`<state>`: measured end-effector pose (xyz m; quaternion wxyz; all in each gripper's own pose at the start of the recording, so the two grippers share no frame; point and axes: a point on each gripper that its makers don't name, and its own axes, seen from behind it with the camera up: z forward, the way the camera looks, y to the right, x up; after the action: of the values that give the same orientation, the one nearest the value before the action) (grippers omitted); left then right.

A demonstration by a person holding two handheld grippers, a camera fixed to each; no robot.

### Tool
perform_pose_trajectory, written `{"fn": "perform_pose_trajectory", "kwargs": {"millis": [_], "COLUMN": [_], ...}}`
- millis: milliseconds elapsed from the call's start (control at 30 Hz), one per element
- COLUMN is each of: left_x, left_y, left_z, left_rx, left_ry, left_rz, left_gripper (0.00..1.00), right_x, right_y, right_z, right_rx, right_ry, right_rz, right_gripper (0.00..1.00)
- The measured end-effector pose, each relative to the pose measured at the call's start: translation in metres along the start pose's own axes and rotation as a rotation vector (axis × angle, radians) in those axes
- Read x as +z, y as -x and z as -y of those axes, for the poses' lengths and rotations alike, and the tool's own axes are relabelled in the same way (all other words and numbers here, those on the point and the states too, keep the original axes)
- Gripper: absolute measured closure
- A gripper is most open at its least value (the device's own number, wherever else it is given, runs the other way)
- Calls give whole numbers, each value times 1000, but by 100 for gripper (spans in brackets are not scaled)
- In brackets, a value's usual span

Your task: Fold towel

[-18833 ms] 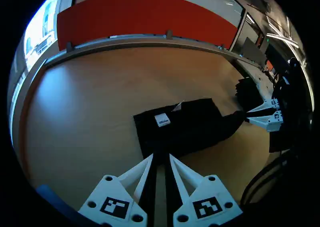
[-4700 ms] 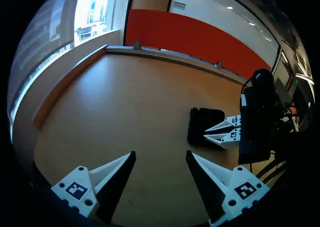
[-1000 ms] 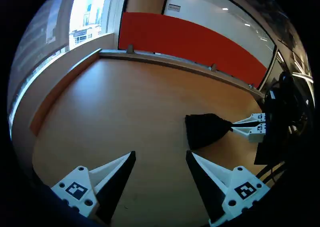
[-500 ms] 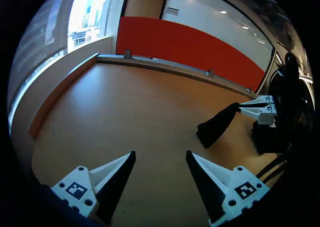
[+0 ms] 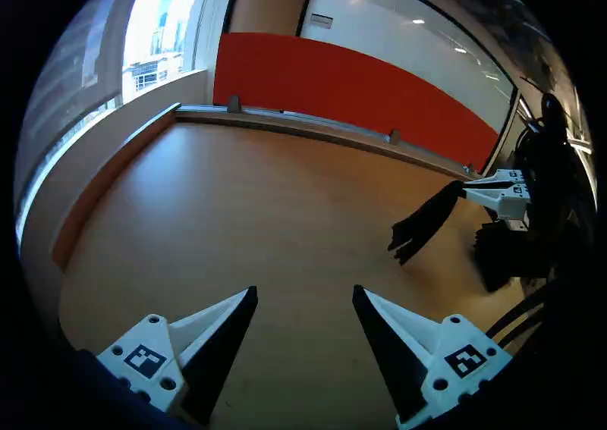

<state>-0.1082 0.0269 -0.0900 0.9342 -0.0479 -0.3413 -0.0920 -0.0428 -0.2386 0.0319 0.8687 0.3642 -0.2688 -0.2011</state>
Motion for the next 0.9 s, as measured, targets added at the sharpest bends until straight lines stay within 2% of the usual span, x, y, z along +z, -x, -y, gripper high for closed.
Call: {"fn": "perform_pose_trajectory", "kwargs": {"millis": [600,900], "left_x": [10,12], "left_y": [-2,-3], "left_z": [-21,-28], "left_rx": [43,58], "left_ry": [21,20], "left_rz": [22,31], "left_gripper": [7,7], "right_x": [-55,-82], "right_y": [31,51], "right_z": [-95,-141], "right_rx": [42,85], "right_ry": [111,164], "right_rz": [20,27], "right_gripper": [96,96]}}
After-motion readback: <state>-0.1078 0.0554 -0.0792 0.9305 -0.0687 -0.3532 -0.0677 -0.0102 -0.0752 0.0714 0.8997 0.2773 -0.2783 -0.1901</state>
